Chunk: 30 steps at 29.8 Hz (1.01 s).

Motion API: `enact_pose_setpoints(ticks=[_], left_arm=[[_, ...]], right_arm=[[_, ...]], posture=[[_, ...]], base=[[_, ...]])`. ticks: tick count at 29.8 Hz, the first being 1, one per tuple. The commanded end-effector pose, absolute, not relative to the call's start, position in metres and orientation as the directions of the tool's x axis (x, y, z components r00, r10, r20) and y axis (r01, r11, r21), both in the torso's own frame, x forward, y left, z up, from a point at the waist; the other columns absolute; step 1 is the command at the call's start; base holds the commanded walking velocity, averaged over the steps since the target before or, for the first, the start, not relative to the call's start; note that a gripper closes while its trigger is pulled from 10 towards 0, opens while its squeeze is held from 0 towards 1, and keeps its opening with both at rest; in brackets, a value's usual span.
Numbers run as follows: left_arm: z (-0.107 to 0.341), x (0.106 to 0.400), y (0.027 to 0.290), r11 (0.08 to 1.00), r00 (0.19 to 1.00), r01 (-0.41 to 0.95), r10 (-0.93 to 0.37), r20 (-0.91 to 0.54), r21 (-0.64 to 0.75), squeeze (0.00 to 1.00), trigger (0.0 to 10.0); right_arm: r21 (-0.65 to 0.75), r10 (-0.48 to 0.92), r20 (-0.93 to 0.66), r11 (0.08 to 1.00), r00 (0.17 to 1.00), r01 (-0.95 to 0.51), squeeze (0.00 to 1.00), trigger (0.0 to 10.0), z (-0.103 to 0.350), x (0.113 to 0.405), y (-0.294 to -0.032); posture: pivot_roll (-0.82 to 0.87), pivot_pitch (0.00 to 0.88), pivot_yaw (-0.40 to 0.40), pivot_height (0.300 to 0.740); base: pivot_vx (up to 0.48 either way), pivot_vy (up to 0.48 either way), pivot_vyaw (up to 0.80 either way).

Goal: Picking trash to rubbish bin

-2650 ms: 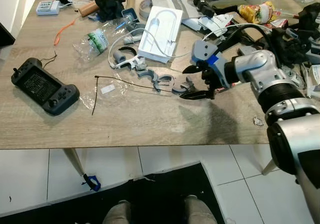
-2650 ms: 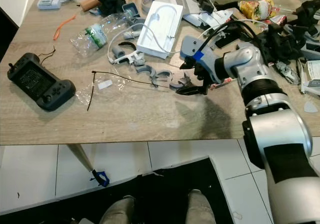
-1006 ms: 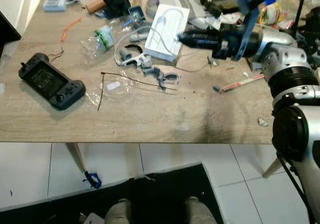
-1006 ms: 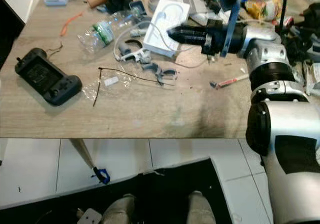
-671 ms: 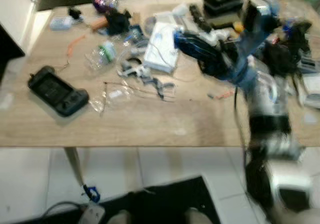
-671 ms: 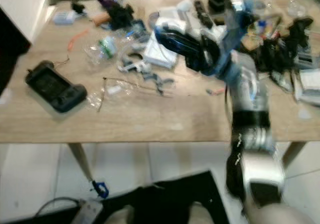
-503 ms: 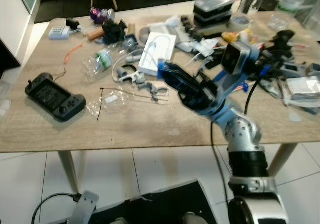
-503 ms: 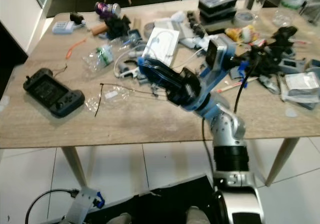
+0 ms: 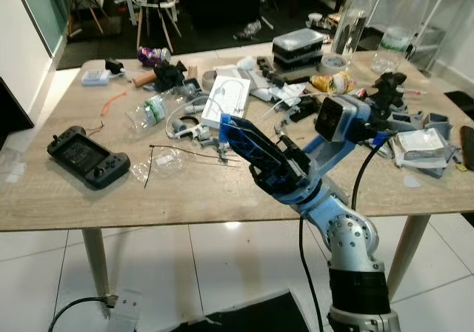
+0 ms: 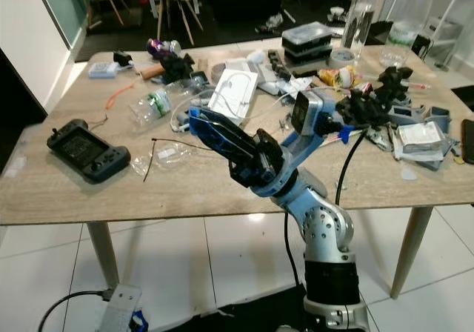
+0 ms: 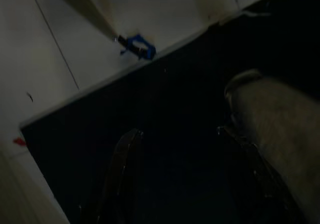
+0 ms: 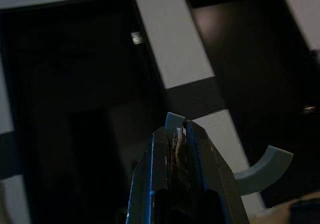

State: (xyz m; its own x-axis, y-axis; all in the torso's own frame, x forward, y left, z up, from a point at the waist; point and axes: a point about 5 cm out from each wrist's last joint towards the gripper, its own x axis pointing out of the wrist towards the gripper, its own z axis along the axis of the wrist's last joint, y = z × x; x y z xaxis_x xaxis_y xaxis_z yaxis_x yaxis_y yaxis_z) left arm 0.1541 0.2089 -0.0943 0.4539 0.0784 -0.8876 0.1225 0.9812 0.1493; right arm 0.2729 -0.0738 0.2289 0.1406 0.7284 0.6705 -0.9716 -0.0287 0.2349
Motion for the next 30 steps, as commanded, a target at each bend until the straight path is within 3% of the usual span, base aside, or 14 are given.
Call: enact_pose_setpoints(ticks=[1, 6, 8, 9, 11, 19, 20, 21, 23, 24, 25, 27, 28, 30], left_arm=[[-0.098, 0.146, 0.208, 0.980, 0.424, 0.132, 0.081, -0.902, 0.150, 0.00, 10.0], [-0.100, 0.143, 0.205, 0.976, 0.413, 0.160, 0.072, -0.908, 0.150, 0.00, 10.0], [-0.101, 0.137, 0.206, 0.974, 0.400, 0.169, 0.075, -0.913, 0.154, 0.00, 10.0], [-0.101, 0.137, 0.206, 0.974, 0.400, 0.169, 0.075, -0.913, 0.154, 0.00, 10.0], [-0.102, 0.133, 0.209, 0.973, 0.390, 0.167, 0.081, -0.917, 0.157, 0.00, 10.0], [-0.102, 0.130, 0.213, 0.973, 0.382, 0.164, 0.090, -0.920, 0.163, 0.00, 10.0], [-0.102, 0.130, 0.213, 0.973, 0.382, 0.164, 0.090, -0.920, 0.163, 0.00, 10.0], [-0.102, 0.130, 0.213, 0.973, 0.382, 0.165, 0.089, -0.920, 0.163, 0.00, 10.0], [-0.102, 0.130, 0.213, 0.973, 0.382, 0.165, 0.089, -0.920, 0.163, 0.00, 10.0], [-0.102, 0.131, 0.211, 0.973, 0.384, 0.168, 0.085, -0.919, 0.160, 0.00, 10.0], [-0.102, 0.131, 0.211, 0.973, 0.384, 0.168, 0.085, -0.919, 0.160, 0.00, 10.0], [-0.103, 0.130, 0.209, 0.973, 0.384, 0.172, 0.080, -0.920, 0.156, 0.00, 10.0], [-0.103, 0.130, 0.209, 0.973, 0.384, 0.172, 0.080, -0.920, 0.156, 0.00, 10.0], [-0.104, 0.128, 0.207, 0.973, 0.380, 0.175, 0.077, -0.922, 0.153, 0.00, 10.0]], right_arm=[[0.246, 0.735, 0.657, 0.003, 0.170, -0.969, 0.00, 10.0, 0.225, 0.274, -0.070], [0.281, 0.776, 0.583, 0.087, 0.242, -0.956, 0.00, 10.0, 0.214, 0.281, -0.063], [0.326, 0.813, 0.451, 0.234, 0.368, -0.916, 0.00, 10.0, 0.192, 0.293, -0.058], [0.326, 0.813, 0.451, 0.234, 0.368, -0.916, 0.00, 10.0, 0.192, 0.293, -0.058], [0.343, 0.834, 0.331, 0.328, 0.440, -0.880, 0.00, 10.0, 0.168, 0.297, -0.056], [0.323, 0.867, 0.128, 0.423, 0.481, -0.847, 0.00, 10.0, 0.127, 0.295, -0.059], [0.311, 0.831, -0.047, 0.540, 0.555, -0.782, 0.00, 10.0, 0.093, 0.299, -0.073], [0.302, 0.809, -0.109, 0.581, 0.578, -0.756, 0.00, 10.0, 0.081, 0.299, -0.079], [0.302, 0.809, -0.109, 0.581, 0.578, -0.756, 0.00, 10.0, 0.081, 0.299, -0.079], [0.283, 0.672, -0.327, 0.741, 0.665, -0.609, 0.00, 10.0, 0.036, 0.295, -0.111], [0.283, 0.672, -0.327, 0.741, 0.665, -0.609, 0.00, 10.0, 0.036, 0.295, -0.111], [0.243, 0.478, -0.520, 0.877, 0.708, -0.414, 0.00, 10.0, -0.006, 0.275, -0.150], [0.243, 0.478, -0.520, 0.877, 0.708, -0.414, 0.00, 10.0, -0.006, 0.275, -0.150], [0.180, 0.264, -0.661, 0.964, 0.702, -0.194, 0.00, 10.0, -0.036, 0.246, -0.189]], posture=[[-0.03, 0.000, 0.046, 0.740], [-0.03, 0.003, 0.048, 0.740], [-0.03, 0.008, 0.042, 0.740], [-0.03, 0.008, 0.042, 0.740], [-0.02, 0.006, 0.040, 0.740], [-0.01, 0.000, 0.033, 0.740], [-0.01, 0.000, 0.030, 0.740], [-0.01, 0.000, 0.030, 0.740], [-0.01, 0.000, 0.030, 0.740], [-0.01, 0.000, 0.023, 0.740], [-0.01, 0.000, 0.023, 0.740], [-0.01, 0.000, 0.019, 0.740], [-0.01, 0.000, 0.019, 0.740], [-0.01, 0.000, 0.016, 0.740]], base=[[-0.375, 0.000, 0.00], [-0.370, 0.000, 0.00], [-0.371, 0.000, 0.00], [-0.371, 0.000, 0.00], [-0.375, 0.000, 0.00], [-0.374, 0.000, 0.00], [-0.371, 0.000, 0.00], [-0.371, 0.000, 0.00], [-0.371, 0.000, 0.00], [-0.371, 0.000, 0.00], [-0.371, 0.000, 0.00], [-0.373, 0.000, 0.00], [-0.375, 0.000, 0.00], [-0.373, 0.000, 0.00]])
